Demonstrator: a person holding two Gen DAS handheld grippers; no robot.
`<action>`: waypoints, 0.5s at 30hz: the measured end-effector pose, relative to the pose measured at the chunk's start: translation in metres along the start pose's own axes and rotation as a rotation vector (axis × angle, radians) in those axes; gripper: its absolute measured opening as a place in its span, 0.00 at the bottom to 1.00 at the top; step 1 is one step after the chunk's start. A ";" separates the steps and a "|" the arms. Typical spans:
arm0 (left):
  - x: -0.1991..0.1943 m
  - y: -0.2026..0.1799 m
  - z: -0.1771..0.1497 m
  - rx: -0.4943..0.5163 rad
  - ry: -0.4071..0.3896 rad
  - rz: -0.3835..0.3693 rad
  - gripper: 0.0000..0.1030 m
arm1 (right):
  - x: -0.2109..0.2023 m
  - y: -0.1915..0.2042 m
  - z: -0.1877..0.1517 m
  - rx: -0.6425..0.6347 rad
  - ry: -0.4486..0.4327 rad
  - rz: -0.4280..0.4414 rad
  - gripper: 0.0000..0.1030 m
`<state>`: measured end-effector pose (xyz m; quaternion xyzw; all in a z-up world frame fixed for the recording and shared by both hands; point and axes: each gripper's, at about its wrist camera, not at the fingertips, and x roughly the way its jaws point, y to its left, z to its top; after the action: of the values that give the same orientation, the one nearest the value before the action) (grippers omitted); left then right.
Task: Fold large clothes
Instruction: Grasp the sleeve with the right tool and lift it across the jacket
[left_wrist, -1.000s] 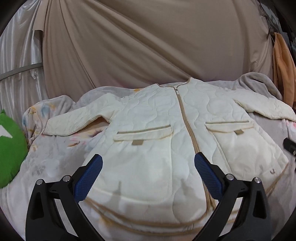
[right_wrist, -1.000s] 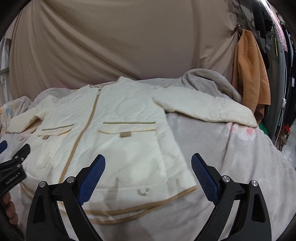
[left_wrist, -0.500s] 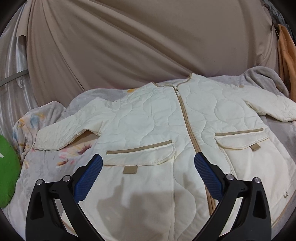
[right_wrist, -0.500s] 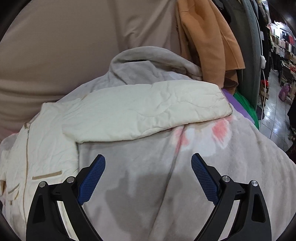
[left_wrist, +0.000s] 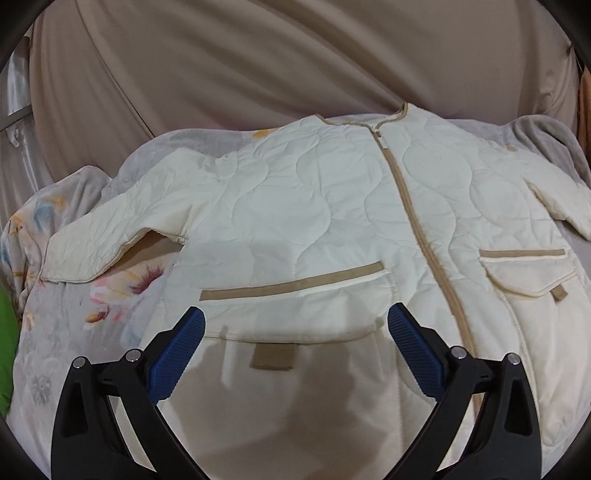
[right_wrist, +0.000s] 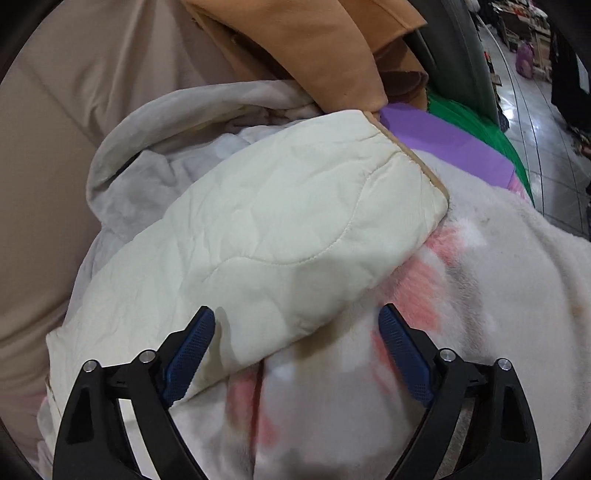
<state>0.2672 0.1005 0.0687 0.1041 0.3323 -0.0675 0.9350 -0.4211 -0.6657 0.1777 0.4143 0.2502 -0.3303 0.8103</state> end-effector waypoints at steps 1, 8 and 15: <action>0.005 0.002 -0.003 -0.004 0.010 -0.005 0.94 | 0.002 0.002 0.002 0.011 -0.019 -0.009 0.69; 0.011 0.018 -0.005 -0.054 -0.020 -0.022 0.94 | -0.033 0.096 0.011 -0.147 -0.194 0.089 0.08; 0.016 0.040 0.003 -0.150 -0.016 -0.021 0.94 | -0.103 0.325 -0.117 -0.747 -0.231 0.447 0.08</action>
<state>0.2892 0.1372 0.0671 0.0295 0.3300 -0.0530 0.9420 -0.2627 -0.3915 0.3497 0.0975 0.1647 -0.0784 0.9784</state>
